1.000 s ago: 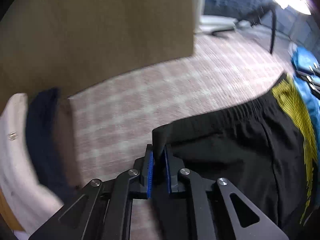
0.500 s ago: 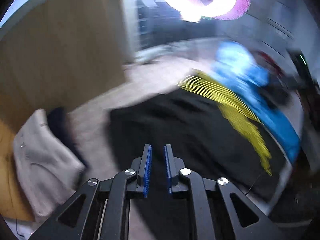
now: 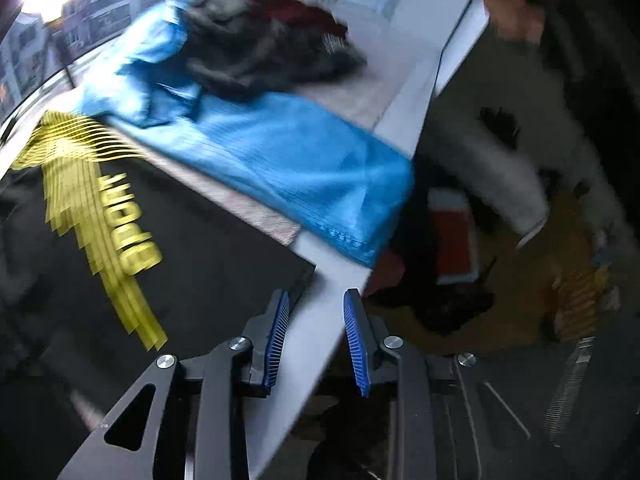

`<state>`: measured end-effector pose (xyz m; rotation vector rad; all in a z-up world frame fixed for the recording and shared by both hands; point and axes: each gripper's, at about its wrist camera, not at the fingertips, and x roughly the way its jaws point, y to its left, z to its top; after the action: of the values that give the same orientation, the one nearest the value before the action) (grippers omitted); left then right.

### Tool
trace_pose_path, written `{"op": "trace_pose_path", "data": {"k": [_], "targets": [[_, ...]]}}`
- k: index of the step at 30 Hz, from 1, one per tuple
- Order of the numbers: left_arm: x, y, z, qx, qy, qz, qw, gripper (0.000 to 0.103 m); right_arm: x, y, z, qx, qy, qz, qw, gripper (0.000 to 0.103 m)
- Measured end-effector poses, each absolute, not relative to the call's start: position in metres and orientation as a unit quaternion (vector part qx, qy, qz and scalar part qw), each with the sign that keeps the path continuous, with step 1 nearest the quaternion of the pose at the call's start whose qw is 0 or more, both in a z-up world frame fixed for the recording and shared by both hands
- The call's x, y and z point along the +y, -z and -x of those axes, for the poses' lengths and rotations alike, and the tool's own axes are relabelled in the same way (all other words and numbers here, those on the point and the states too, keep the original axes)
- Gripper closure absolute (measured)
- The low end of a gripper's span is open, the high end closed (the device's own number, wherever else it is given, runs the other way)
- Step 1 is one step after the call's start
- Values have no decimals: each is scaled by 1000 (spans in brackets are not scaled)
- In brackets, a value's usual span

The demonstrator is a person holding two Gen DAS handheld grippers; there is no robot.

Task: Fold clothes
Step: 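Open both tools, then grasp the shorts waistband with the right tool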

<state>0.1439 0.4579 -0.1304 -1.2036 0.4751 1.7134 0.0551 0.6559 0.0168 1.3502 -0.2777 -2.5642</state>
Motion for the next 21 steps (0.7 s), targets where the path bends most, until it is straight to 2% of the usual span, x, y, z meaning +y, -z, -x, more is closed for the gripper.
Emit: {"op": "trace_pose_path", "data": {"k": [3,5,6,7,8,15,17,21], "targets": [[480,151,-138,205,-707,513,441,76,648,-3,-34,-80,867,-473,138,80],[485,155,-134,200,-717,516,423,80,641,3,-16,-69,863,-477,155,80],[486,154,-132,195,-723,515,417,85,637,5,-6,-63,861,-478,163,80],[484,153,-130,186,-726,517,413,100,634,7,4,-58,859,-479,171,80],[481,153,-128,170,-725,523,414,102,630,9,14,-52,857,-480,179,80],[439,113,-117,41,-756,519,396,102,585,37,124,3,844,-489,220,78],[418,98,-114,11,-771,511,379,102,568,53,164,18,839,-496,223,74],[382,88,-108,-24,-800,503,327,102,541,100,253,14,830,-520,201,74]]}}
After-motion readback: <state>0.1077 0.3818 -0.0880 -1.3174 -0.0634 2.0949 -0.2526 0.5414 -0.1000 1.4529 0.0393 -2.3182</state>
